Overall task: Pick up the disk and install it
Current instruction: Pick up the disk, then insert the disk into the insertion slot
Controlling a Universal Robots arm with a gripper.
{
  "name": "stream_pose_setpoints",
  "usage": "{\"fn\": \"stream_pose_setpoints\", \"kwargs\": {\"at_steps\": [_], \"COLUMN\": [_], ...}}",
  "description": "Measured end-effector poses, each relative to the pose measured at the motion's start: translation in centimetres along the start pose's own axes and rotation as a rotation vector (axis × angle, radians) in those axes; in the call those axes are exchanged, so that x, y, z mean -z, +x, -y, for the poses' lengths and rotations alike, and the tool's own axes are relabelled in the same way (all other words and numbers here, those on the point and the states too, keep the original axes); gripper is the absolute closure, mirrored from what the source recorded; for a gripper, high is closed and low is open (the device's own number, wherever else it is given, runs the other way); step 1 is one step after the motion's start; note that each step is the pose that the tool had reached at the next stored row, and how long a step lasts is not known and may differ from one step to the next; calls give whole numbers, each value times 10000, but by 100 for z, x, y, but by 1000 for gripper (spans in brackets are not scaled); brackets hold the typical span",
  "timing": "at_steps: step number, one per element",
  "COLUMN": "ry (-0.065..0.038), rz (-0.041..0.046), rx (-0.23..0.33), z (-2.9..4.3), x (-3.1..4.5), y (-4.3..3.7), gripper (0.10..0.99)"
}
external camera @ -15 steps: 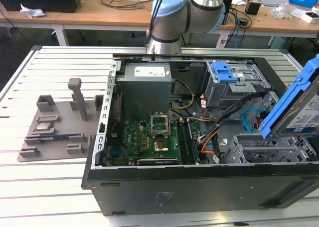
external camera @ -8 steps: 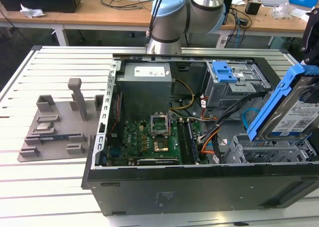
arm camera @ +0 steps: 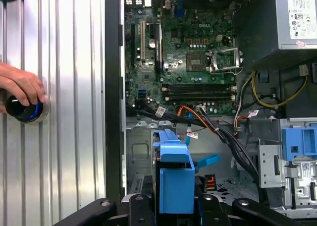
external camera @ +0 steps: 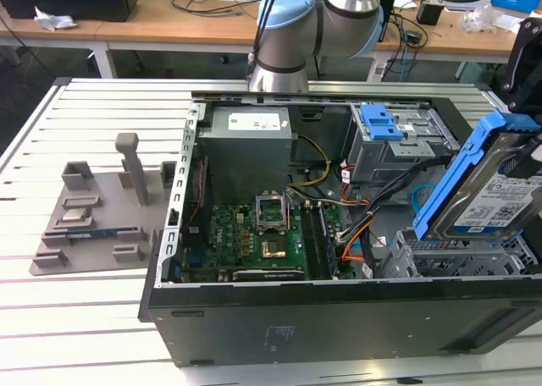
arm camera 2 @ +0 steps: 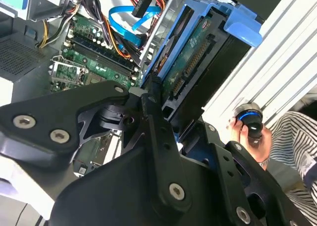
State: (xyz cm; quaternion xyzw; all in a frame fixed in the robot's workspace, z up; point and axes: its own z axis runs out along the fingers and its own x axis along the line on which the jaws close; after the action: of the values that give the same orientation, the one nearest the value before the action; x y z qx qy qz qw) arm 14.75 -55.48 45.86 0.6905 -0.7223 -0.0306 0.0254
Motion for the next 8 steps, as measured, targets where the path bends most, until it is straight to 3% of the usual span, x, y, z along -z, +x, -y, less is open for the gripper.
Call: {"fn": "stream_pose_setpoints", "kwargs": {"at_steps": [4, 5, 8], "ry": [0, -3, -3], "rz": [-3, -33, -41], "rx": [35, 403, 508], "z": [0, 0, 3], "x": [0, -9, -42], "y": [-1, -5, -13], "gripper": [722, 722, 722]}}
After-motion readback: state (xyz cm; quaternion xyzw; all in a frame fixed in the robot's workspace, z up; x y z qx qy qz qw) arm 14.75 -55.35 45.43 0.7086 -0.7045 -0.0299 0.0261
